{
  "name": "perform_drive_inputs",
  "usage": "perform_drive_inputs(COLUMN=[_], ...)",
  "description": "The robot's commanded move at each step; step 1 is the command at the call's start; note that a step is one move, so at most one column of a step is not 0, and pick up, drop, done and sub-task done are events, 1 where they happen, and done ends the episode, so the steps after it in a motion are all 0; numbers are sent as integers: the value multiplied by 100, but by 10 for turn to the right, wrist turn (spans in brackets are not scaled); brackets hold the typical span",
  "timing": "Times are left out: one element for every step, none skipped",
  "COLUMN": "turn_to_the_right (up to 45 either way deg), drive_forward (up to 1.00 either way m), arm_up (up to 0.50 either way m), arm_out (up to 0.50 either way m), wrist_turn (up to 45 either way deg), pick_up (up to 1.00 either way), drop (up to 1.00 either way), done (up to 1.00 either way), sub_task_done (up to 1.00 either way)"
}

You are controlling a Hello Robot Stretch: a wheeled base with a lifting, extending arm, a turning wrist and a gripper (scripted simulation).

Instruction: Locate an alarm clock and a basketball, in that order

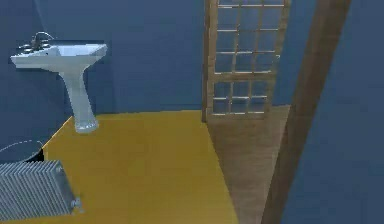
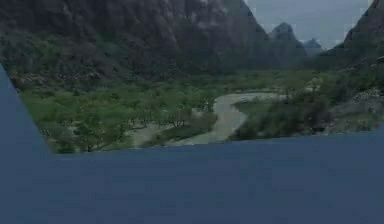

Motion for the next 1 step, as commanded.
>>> perform_drive_inputs(turn_to_the_right=[0], drive_forward=[65], arm_up=[0], arm_out=[0], wrist_turn=[0], pick_up=[0], drop=[0], done=[0], sub_task_done=[0])
